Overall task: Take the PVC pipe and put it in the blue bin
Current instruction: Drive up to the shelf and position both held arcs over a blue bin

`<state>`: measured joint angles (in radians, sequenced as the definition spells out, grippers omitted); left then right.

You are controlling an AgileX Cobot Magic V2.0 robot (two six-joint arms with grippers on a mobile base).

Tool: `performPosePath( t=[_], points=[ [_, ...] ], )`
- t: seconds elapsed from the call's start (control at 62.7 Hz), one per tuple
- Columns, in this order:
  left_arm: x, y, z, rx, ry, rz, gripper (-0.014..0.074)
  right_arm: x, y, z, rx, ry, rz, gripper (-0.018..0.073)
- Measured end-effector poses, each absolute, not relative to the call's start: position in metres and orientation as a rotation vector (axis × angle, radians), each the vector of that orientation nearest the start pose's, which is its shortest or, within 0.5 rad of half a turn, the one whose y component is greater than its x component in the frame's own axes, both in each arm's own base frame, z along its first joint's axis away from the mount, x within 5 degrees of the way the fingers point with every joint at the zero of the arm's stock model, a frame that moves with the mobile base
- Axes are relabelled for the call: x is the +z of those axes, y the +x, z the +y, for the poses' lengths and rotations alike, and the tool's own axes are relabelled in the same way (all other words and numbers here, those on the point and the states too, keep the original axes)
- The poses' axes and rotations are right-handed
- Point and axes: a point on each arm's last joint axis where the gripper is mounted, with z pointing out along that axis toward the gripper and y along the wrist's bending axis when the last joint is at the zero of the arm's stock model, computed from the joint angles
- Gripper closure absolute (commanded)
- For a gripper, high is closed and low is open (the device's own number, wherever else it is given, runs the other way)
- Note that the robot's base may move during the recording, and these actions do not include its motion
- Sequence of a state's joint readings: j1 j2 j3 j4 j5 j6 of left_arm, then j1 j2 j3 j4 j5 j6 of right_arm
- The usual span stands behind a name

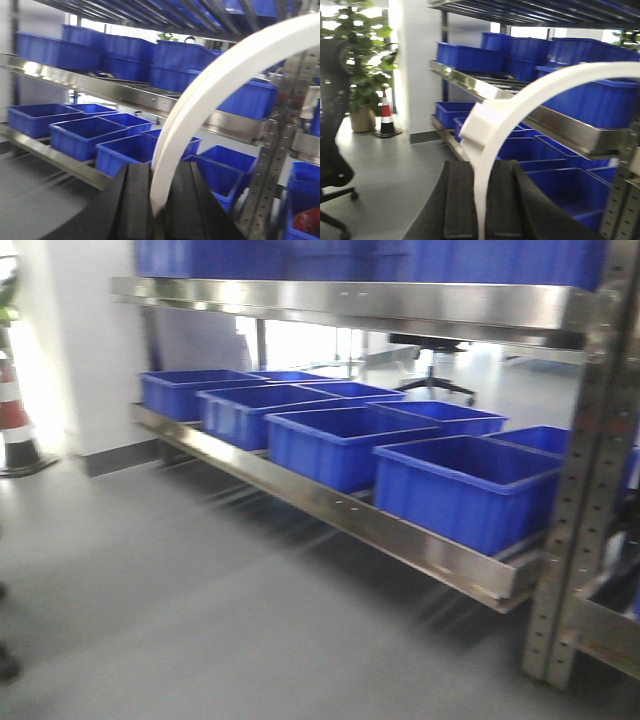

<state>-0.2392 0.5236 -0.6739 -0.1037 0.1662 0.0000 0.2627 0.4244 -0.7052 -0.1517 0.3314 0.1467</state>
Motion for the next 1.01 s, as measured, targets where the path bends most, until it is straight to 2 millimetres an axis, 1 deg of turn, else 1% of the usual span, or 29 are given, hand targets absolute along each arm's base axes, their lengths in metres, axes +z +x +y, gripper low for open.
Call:
performPosePath(
  t=[1.005],
  points=[
    [0.3845, 0.1007, -0.0262, -0.288, 0.117, 1.501, 0.0707, 0.3889, 0.074, 0.0153, 0.176, -0.158, 1.523, 0.0727]
  ],
)
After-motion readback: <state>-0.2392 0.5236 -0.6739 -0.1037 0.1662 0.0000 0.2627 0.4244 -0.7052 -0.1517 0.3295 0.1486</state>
